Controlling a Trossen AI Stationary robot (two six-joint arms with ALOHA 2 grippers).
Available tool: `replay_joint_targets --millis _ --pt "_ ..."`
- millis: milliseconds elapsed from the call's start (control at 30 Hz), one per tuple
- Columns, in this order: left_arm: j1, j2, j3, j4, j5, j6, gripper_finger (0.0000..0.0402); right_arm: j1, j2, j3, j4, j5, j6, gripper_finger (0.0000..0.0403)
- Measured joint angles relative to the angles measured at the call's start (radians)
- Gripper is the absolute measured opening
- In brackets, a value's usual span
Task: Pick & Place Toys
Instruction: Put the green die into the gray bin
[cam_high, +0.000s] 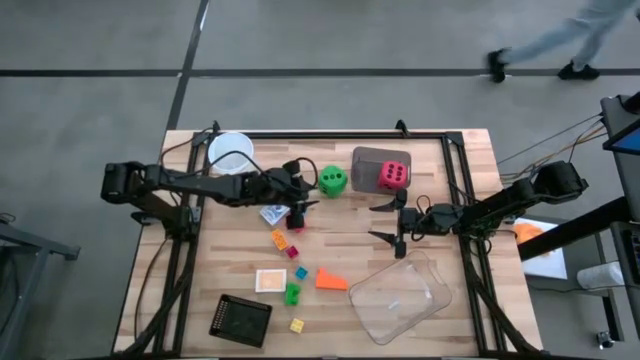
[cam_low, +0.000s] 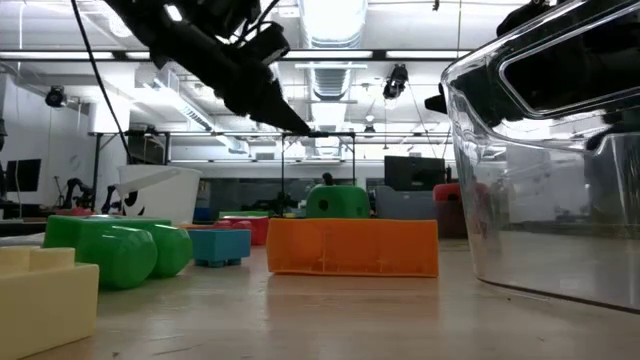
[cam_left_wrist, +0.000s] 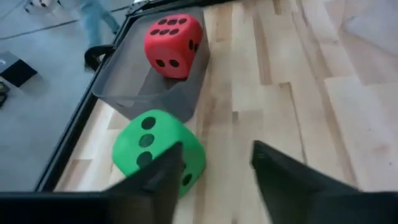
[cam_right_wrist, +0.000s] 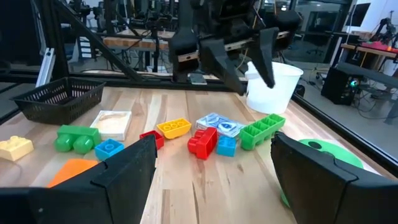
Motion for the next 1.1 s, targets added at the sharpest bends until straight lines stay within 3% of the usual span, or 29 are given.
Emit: replay_joint_targets --millis 233,433,600,833,967,1100 --pt "0.001 0.164 0.103 -0.036 -0.152 0.134 0.0356 0.0 0.0 -0.002 -0.001 0.0 0.0 0.0308" --pt "0.002 0.366 0.279 -0.204 -0.314 0.229 0.0398 0.0 0.0 -0.002 -0.003 0.0 0.0 0.0309" --pt "0.006 0.49 0.376 -0.209 -0.422 0.323 0.0399 0.0 0.0 -0.002 -0.011 0.0 0.0 0.0309" --pt "0.029 0.572 0.432 -0.196 -0.449 0.389 0.0389 0.0 0.0 -0.002 -0.026 0.0 0.0 0.0308" --pt "0.031 0.584 0.434 -0.194 -0.452 0.389 0.0341 0.0 0.0 -0.002 -0.031 0.0 0.0 0.0309" --pt "0.032 0.583 0.429 -0.198 -0.433 0.388 0.0258 0.0 0.0 -0.002 -0.031 0.0 0.0 0.0309"
